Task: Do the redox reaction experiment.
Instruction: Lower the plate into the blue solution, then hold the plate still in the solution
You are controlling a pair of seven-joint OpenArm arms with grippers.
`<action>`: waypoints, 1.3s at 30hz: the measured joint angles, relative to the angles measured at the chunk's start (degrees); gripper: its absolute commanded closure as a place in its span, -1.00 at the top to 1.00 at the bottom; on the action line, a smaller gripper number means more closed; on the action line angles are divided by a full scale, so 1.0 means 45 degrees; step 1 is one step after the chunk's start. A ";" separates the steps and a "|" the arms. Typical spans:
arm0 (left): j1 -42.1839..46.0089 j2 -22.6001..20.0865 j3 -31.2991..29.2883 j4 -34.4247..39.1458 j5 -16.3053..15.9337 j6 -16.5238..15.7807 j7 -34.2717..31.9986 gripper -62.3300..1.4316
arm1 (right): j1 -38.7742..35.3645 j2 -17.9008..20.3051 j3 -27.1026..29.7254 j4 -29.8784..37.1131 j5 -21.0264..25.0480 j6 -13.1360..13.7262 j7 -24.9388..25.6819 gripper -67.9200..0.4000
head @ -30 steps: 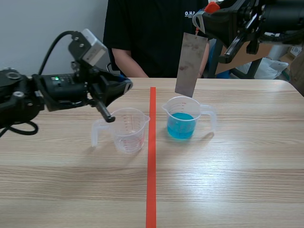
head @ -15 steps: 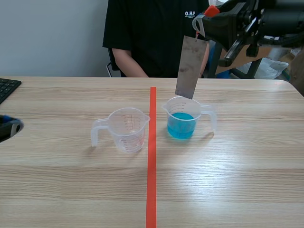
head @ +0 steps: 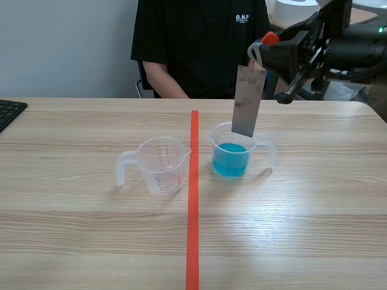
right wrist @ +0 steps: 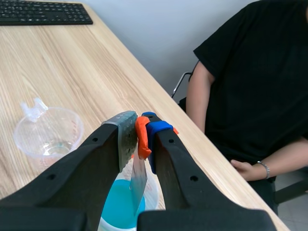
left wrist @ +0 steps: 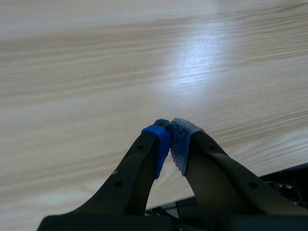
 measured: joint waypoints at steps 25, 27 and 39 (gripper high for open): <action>0.0899 0.3283 -0.0010 -0.0413 0.0617 0.0034 0.2089 -0.87 | 0.1428 -0.1734 -0.1394 -0.4216 -0.2681 -0.0005 0.1399 -0.94; 0.0899 0.3283 -0.0010 -0.0413 0.0675 0.0073 0.2108 -0.87 | 0.1564 -0.1768 -0.1637 -0.4580 -0.2759 -0.0019 0.1758 -0.94; 0.0899 0.3283 -0.0010 -0.0413 0.0665 0.0325 0.2069 -0.87 | 0.1661 -0.1787 -0.1836 -0.4784 -0.3172 -0.0024 0.2210 -0.95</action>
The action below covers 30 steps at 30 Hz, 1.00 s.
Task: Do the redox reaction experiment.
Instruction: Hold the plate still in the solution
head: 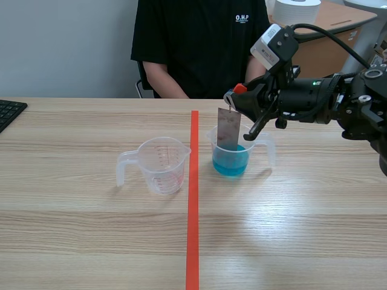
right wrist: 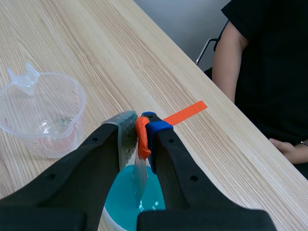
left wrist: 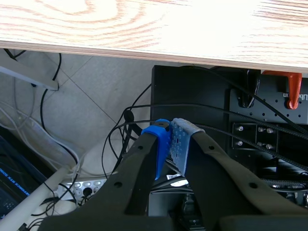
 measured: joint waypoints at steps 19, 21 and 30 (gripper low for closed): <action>0.0000 0.0000 0.0000 0.0000 0.0000 0.0000 0.0000 -0.87 | 0.0000 0.0000 0.0000 0.0083 -0.0253 0.0000 0.0039 -0.95; 0.0000 0.0000 0.0000 0.0000 0.0000 0.0000 0.0000 -0.87 | 0.0000 0.0000 0.0000 0.0083 -0.0253 0.0000 0.0039 -0.95; 0.0000 0.0000 0.0000 0.0000 0.0000 0.0000 0.0000 -0.87 | 0.0000 0.0000 0.0000 0.0083 -0.0253 0.0000 0.0039 -0.94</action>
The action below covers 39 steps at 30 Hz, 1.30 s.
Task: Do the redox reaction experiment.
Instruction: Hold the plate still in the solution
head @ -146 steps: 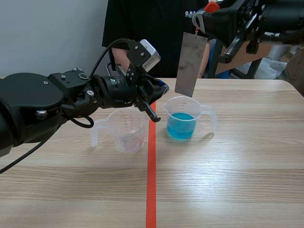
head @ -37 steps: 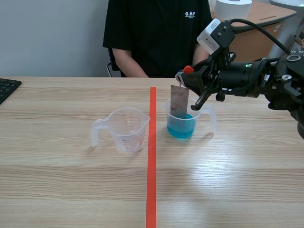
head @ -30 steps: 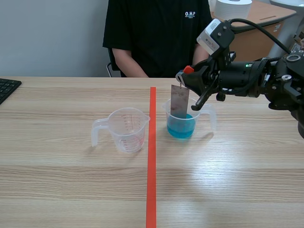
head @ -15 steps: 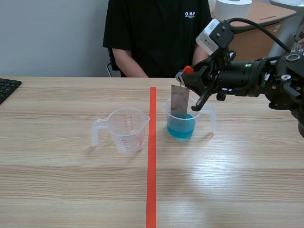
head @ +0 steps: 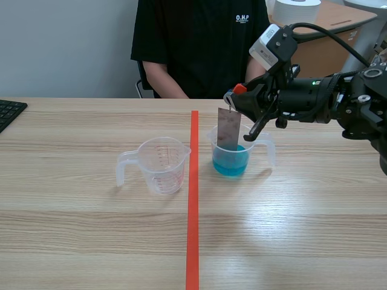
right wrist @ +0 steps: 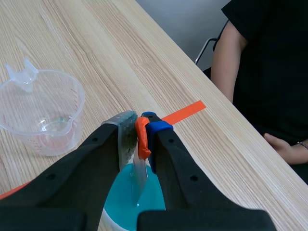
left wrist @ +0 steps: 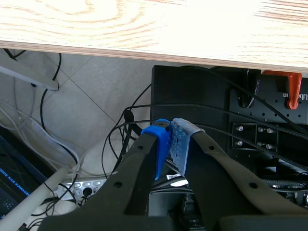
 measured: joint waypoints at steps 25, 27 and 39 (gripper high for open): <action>0.0000 0.0000 0.0000 0.0000 0.0000 0.0000 0.0000 -0.87 | 0.0000 0.0005 0.0087 0.0000 0.0000 0.0000 -0.0049 -0.94; 0.0000 0.0000 0.0000 0.0000 0.0000 0.0000 0.0000 -0.87 | 0.0000 0.0005 0.0087 0.0000 0.0000 0.0000 -0.0049 -0.94; 0.0000 0.0000 0.0000 0.0000 0.0000 -0.0005 -0.0005 -0.87 | -0.0107 0.1141 0.0083 0.1355 0.1103 0.0024 -0.0398 -0.94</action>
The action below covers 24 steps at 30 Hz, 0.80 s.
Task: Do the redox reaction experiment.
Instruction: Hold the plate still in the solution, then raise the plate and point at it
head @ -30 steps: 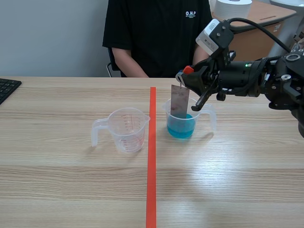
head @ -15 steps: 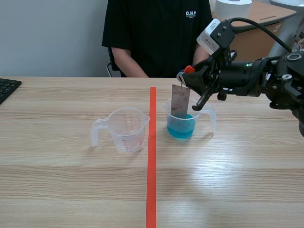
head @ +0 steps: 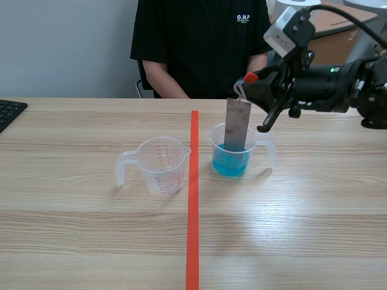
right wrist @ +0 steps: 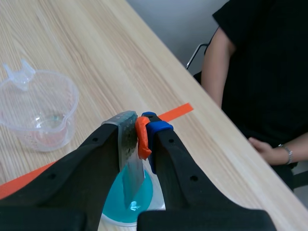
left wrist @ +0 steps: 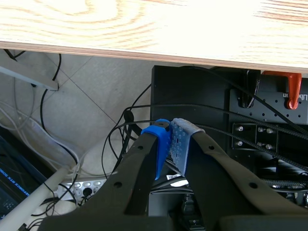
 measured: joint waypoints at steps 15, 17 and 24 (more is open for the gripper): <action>0.0000 0.0000 0.0000 0.0000 0.0000 -0.0073 0.0000 -0.87 | 0.0000 0.2001 0.0000 0.3594 0.4065 0.0000 -0.2108 -0.94; 0.0000 0.0000 0.0000 0.0000 0.0000 -0.0083 0.0000 -0.87 | 0.0000 0.2205 0.0000 0.3861 0.4527 0.0000 -0.2370 -0.94; 0.0005 -0.0612 0.0000 0.0000 -0.0005 -0.0340 0.0000 -0.87 | 0.0000 0.2642 0.0078 0.4537 0.5741 0.0000 -0.3162 -0.94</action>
